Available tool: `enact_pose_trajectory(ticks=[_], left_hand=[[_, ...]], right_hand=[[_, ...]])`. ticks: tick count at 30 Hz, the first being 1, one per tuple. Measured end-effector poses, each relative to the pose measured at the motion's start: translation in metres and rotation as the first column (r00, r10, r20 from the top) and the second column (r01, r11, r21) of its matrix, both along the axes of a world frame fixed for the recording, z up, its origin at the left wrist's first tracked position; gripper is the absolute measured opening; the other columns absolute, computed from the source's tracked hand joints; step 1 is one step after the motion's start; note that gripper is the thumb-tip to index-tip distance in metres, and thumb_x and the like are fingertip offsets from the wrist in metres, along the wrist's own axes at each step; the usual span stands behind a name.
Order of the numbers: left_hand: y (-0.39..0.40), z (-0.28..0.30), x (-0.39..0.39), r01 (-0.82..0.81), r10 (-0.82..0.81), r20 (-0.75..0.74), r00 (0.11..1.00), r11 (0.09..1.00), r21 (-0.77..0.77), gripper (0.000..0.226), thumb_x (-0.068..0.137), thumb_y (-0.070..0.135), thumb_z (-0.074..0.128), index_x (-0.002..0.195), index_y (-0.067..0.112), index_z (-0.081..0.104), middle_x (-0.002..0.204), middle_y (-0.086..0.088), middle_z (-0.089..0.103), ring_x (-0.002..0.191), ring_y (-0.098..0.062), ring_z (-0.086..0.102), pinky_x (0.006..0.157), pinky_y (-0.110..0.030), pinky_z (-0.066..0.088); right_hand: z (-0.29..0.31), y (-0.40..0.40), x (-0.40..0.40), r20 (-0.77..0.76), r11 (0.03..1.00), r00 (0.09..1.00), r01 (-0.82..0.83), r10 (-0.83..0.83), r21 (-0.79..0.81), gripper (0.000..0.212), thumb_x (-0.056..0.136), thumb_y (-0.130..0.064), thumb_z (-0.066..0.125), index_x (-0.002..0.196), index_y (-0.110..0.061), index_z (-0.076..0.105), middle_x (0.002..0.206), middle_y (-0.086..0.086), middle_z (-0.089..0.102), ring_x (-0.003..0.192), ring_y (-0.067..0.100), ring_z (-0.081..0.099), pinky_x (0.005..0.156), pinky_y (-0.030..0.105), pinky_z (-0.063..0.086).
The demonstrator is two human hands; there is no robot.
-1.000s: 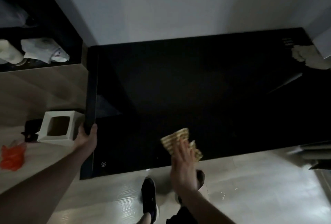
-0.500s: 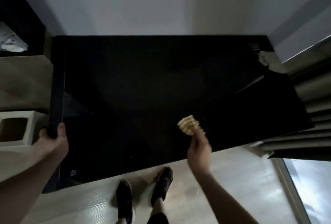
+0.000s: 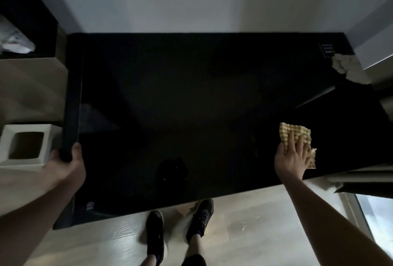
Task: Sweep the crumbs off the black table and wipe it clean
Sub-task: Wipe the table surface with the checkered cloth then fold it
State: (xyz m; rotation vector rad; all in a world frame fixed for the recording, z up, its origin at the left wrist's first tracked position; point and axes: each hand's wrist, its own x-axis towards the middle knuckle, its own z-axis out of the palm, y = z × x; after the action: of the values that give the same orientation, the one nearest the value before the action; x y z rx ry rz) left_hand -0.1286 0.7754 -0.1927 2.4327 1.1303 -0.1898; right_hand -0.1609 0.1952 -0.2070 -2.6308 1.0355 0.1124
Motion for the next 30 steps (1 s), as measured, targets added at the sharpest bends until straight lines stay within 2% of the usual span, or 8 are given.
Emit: enact_pose_trajectory(ticks=[4, 8, 11, 15, 19, 24, 27, 30], left_hand=[[0.000, 0.005, 0.001, 0.001, 0.000, -0.079, 0.997, 1.000, 0.009, 0.068, 0.101, 0.065, 0.039, 0.135, 0.009, 0.060, 0.120, -0.035, 0.068, 0.114, -0.057, 0.062, 0.100, -0.058, 0.048], [-0.002, 0.005, 0.001, 0.000, -0.001, -0.041, 0.999, 0.999, -0.036, 0.071, 0.098, 0.069, 0.038, 0.136, 0.014, 0.061, 0.118, -0.030, 0.072, 0.114, -0.054, 0.065, 0.103, -0.057, 0.048], [0.003, -0.001, 0.000, -0.035, 0.036, 0.011, 0.999, 0.996, -0.080, 0.077, 0.092, 0.075, 0.037, 0.133, 0.015, 0.063, 0.114, -0.027, 0.074, 0.111, -0.051, 0.067, 0.102, -0.056, 0.051], [0.001, 0.008, 0.001, -0.041, 0.042, 0.008, 0.999, 0.996, -0.081, 0.072, 0.098, 0.069, 0.041, 0.135, 0.012, 0.063, 0.114, -0.027, 0.073, 0.110, -0.050, 0.068, 0.098, -0.054, 0.051], [0.000, 0.013, 0.002, -0.042, 0.042, -0.006, 0.999, 0.992, -0.117, 0.063, 0.103, 0.058, 0.046, 0.140, 0.008, 0.058, 0.119, -0.030, 0.071, 0.114, -0.051, 0.065, 0.098, -0.053, 0.051], [0.006, 0.012, 0.000, -0.025, 0.024, -0.009, 1.000, 0.991, -0.135, 0.067, 0.101, 0.063, 0.044, 0.143, 0.012, 0.056, 0.124, -0.029, 0.069, 0.119, -0.051, 0.063, 0.098, -0.054, 0.050], [0.004, 0.015, -0.001, -0.003, 0.001, -0.017, 1.000, 0.993, -0.121, 0.067, 0.100, 0.065, 0.041, 0.143, 0.015, 0.054, 0.124, -0.026, 0.070, 0.118, -0.050, 0.064, 0.096, -0.053, 0.051], [0.003, 0.017, -0.001, 0.009, -0.010, -0.004, 1.000, 0.992, -0.126, 0.065, 0.100, 0.065, 0.039, 0.143, 0.018, 0.054, 0.124, -0.025, 0.070, 0.118, -0.049, 0.064, 0.099, -0.054, 0.050]], right_hand=[[-0.013, 0.056, -0.012, 0.118, 0.992, 0.985, -0.129, 0.127, 0.010, 0.067, 0.099, -0.042, 0.035, 0.164, -0.028, 0.028, 0.175, 0.007, 0.015, 0.162, 0.032, 0.007, 0.130, 0.057, 0.002], [-0.011, 0.143, -0.025, 0.096, 0.934, 0.934, -0.351, 0.344, 0.062, 0.064, 0.102, -0.035, 0.034, 0.165, -0.031, 0.024, 0.176, 0.003, 0.008, 0.162, 0.023, -0.006, 0.130, 0.057, 0.006], [-0.012, 0.234, -0.045, 0.140, 0.817, 0.820, -0.569, 0.555, 0.094, 0.066, 0.101, -0.025, 0.042, 0.165, -0.033, 0.025, 0.176, -0.002, 0.007, 0.162, 0.019, -0.013, 0.128, 0.058, 0.014], [-0.002, 0.352, -0.076, 0.141, 0.643, 0.673, -0.738, 0.727, 0.207, 0.064, 0.104, -0.025, 0.037, 0.164, -0.037, 0.020, 0.176, -0.007, -0.004, 0.161, 0.017, -0.015, 0.131, 0.053, 0.006], [0.005, 0.407, -0.088, 0.253, 0.505, 0.543, -0.839, 0.801, 0.204, 0.055, 0.106, -0.033, 0.041, 0.160, -0.030, 0.036, 0.175, -0.007, 0.012, 0.162, 0.013, -0.003, 0.129, 0.047, 0.003], [0.040, 0.369, -0.049, 0.370, 0.505, 0.746, -0.654, 0.553, 0.564, 0.051, 0.108, -0.028, 0.040, 0.157, -0.043, 0.038, 0.166, -0.022, 0.034, 0.155, -0.002, 0.026, 0.128, 0.036, 0.027], [0.059, 0.326, -0.006, 0.402, 0.588, 0.835, -0.550, 0.375, 0.593, 0.047, 0.109, -0.029, 0.043, 0.154, -0.040, 0.044, 0.157, -0.021, 0.049, 0.145, 0.000, 0.045, 0.119, 0.038, 0.043], [0.081, 0.312, 0.049, 0.427, 0.629, 0.831, -0.552, 0.357, 0.548, 0.046, 0.110, -0.024, 0.046, 0.155, -0.030, 0.046, 0.155, -0.014, 0.054, 0.143, 0.001, 0.048, 0.119, 0.032, 0.042]])
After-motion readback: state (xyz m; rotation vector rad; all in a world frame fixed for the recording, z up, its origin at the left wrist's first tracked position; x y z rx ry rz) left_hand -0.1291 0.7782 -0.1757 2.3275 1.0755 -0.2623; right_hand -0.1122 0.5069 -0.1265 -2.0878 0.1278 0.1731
